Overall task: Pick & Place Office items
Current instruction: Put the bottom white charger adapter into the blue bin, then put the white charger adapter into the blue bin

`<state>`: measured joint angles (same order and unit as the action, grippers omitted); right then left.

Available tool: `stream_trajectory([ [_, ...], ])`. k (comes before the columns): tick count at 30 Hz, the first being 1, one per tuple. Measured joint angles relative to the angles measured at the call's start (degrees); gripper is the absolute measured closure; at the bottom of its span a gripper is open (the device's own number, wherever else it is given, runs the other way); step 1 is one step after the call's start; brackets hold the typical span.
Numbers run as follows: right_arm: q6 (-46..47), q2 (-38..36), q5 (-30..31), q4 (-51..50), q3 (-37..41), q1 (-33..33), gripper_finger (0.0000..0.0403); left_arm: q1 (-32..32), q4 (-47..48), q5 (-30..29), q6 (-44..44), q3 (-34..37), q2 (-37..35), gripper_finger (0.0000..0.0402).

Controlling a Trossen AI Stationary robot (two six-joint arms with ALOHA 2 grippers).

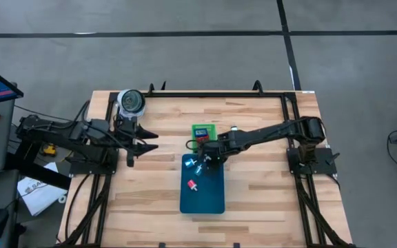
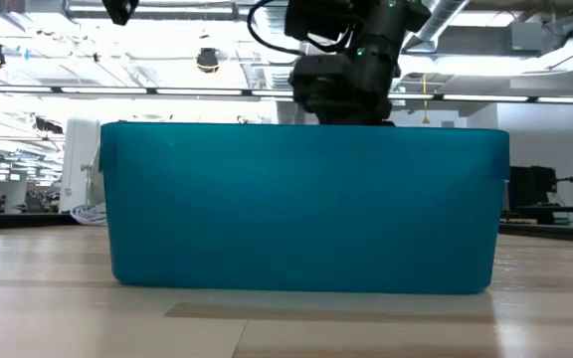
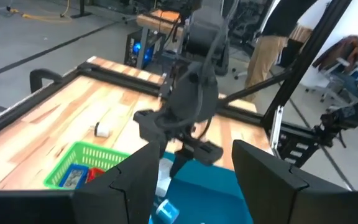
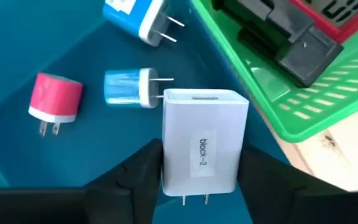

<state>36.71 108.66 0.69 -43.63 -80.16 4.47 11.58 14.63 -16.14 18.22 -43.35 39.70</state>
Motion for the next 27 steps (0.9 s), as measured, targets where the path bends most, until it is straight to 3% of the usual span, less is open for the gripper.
stream_trajectory([
  [6,-1.3,0.0,-0.9,-1.2,0.0,-0.5,0.0161,0.0,2.5,-1.0,-1.4,0.0,0.1,0.0202],
  [14,0.0,-4.1,1.1,-3.1,0.0,-0.9,0.0149,0.0,0.2,-4.9,-2.7,2.4,-0.2,0.0202],
  [21,3.7,-14.3,9.8,-9.2,0.0,-4.1,0.0148,-1.3,-17.2,-4.6,-1.2,18.6,-4.5,0.0203],
  [27,3.4,-19.0,11.3,-17.3,0.0,-7.4,0.0148,-4.8,-17.5,-2.7,1.1,30.8,-16.5,0.0235],
])
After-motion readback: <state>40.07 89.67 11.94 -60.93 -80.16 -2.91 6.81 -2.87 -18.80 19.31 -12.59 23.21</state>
